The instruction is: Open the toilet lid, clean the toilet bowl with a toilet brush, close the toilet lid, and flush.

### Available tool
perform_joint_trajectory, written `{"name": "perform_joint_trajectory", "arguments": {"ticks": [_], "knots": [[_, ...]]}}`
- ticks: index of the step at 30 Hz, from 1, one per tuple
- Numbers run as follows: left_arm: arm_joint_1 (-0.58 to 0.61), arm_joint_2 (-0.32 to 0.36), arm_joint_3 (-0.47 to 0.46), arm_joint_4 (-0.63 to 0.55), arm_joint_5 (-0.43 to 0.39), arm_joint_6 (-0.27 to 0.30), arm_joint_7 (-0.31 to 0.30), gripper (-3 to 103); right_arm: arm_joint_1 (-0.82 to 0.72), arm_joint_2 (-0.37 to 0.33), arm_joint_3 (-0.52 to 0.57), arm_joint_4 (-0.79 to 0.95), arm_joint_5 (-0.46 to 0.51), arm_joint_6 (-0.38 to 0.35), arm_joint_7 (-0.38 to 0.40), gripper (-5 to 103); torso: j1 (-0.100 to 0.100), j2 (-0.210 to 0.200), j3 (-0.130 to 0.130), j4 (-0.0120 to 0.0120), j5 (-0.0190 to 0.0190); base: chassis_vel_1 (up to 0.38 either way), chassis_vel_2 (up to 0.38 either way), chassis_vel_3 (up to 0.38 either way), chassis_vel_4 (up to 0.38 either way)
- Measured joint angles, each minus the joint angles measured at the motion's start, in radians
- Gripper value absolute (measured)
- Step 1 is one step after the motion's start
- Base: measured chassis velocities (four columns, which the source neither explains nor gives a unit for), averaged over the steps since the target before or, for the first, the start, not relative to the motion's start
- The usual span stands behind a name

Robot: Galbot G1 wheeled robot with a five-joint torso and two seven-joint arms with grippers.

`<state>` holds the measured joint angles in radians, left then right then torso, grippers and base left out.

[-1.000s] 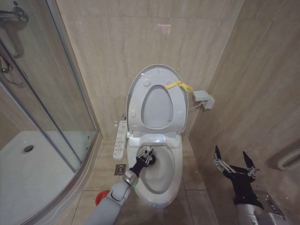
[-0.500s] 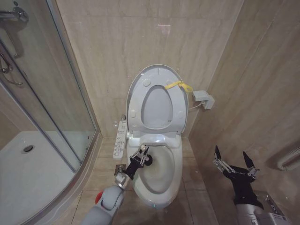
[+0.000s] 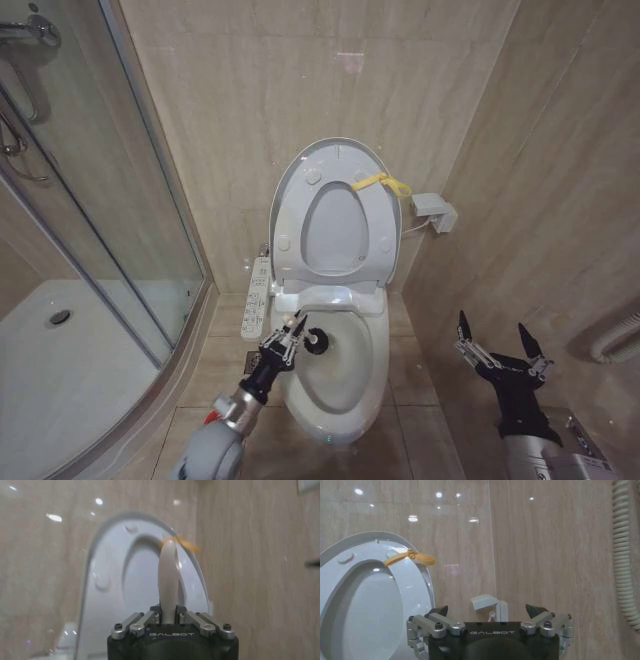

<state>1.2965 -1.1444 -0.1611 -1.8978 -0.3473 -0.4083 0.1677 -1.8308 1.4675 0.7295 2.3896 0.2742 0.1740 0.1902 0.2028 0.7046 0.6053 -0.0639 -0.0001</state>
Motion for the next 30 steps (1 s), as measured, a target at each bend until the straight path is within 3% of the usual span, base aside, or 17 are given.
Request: {"name": "perform_joint_trajectory", "arguments": {"ticks": [3, 6, 13, 20, 26, 30], "knots": [[0.049, 0.015, -0.037, -0.064, -0.026, 0.008, -0.005, 17, 0.000, 0.000, 0.000, 0.000, 0.000, 0.000, 0.000, 100, 0.000, 0.000, 0.000, -0.0002, -0.0002, 0.000, 0.000, 0.000, 0.000], [0.146, 0.031, -0.131, -0.178, -0.035, 0.020, -0.023, 17, 0.000, 0.000, 0.000, 0.000, 0.000, 0.000, 0.000, 100, 0.000, 0.000, 0.000, -0.0002, -0.0001, 0.000, 0.000, 0.000, 0.000], [0.348, -0.036, -0.234, -0.333, -0.029, 0.047, -0.096, 17, 0.000, 0.000, 0.000, 0.000, 0.000, 0.000, 0.000, 100, 0.000, 0.000, 0.000, 0.0001, 0.0000, 0.000, 0.000, 0.000, 0.000], [0.561, -0.089, -0.287, -0.466, 0.095, 0.075, -0.242, 17, 0.000, 0.000, 0.000, 0.000, 0.000, 0.000, 0.000, 100, 0.000, 0.000, 0.000, -0.0001, 0.0003, 0.000, 0.000, 0.000, 0.000], [0.632, -0.140, -0.284, -0.412, 0.224, 0.102, -0.355, 17, 0.000, 0.000, 0.000, 0.000, 0.000, 0.000, 0.000, 100, 0.000, 0.000, 0.000, -0.0002, 0.0002, 0.000, 0.000, 0.000, 0.000], [0.614, -0.157, -0.292, -0.312, 0.241, 0.103, -0.392, 17, 0.000, 0.000, 0.000, 0.000, 0.000, 0.000, 0.000, 100, 0.000, 0.000, 0.000, -0.0001, 0.0001, 0.000, 0.000, 0.000, 0.000]]}}
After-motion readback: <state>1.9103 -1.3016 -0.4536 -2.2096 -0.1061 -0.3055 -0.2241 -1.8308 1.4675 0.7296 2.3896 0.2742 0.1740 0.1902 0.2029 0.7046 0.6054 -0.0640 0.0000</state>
